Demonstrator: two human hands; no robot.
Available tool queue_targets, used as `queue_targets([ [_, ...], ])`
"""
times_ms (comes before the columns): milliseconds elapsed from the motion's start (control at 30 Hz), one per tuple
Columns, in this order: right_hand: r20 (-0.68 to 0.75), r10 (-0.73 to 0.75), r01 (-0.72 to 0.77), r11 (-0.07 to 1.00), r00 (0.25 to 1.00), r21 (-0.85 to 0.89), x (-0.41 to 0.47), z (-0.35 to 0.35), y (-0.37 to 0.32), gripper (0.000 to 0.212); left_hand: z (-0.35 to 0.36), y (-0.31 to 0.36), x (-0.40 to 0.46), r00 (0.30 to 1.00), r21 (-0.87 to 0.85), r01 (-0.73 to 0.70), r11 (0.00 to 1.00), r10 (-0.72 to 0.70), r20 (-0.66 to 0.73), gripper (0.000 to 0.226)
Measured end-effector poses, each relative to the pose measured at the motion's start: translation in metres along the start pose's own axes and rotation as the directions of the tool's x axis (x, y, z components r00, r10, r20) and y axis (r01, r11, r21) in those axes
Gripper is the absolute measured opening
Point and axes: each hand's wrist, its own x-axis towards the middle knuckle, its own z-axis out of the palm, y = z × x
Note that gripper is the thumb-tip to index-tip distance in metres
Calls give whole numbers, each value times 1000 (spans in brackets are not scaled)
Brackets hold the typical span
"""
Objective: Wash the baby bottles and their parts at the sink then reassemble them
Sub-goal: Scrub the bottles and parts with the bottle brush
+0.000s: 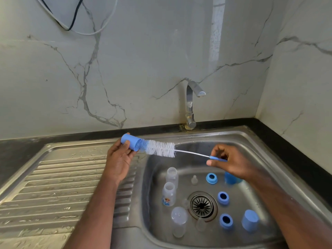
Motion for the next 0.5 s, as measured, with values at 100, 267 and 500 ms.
queue_targets([
  [100,-185,-46,-15,949,982,-315,3,3,-6,24,1,-10,2,989,230,-81,970,108,-105,29],
  [267,-225,-314,147,824,923,-547,6,-11,-3,27,7,-8,-1,990,293,-100,951,125,-68,29],
  [500,148,52,-66,993,988,93,-2,-1,-4,58,2,13,-6,994,-49,48,998,-43,100,29],
])
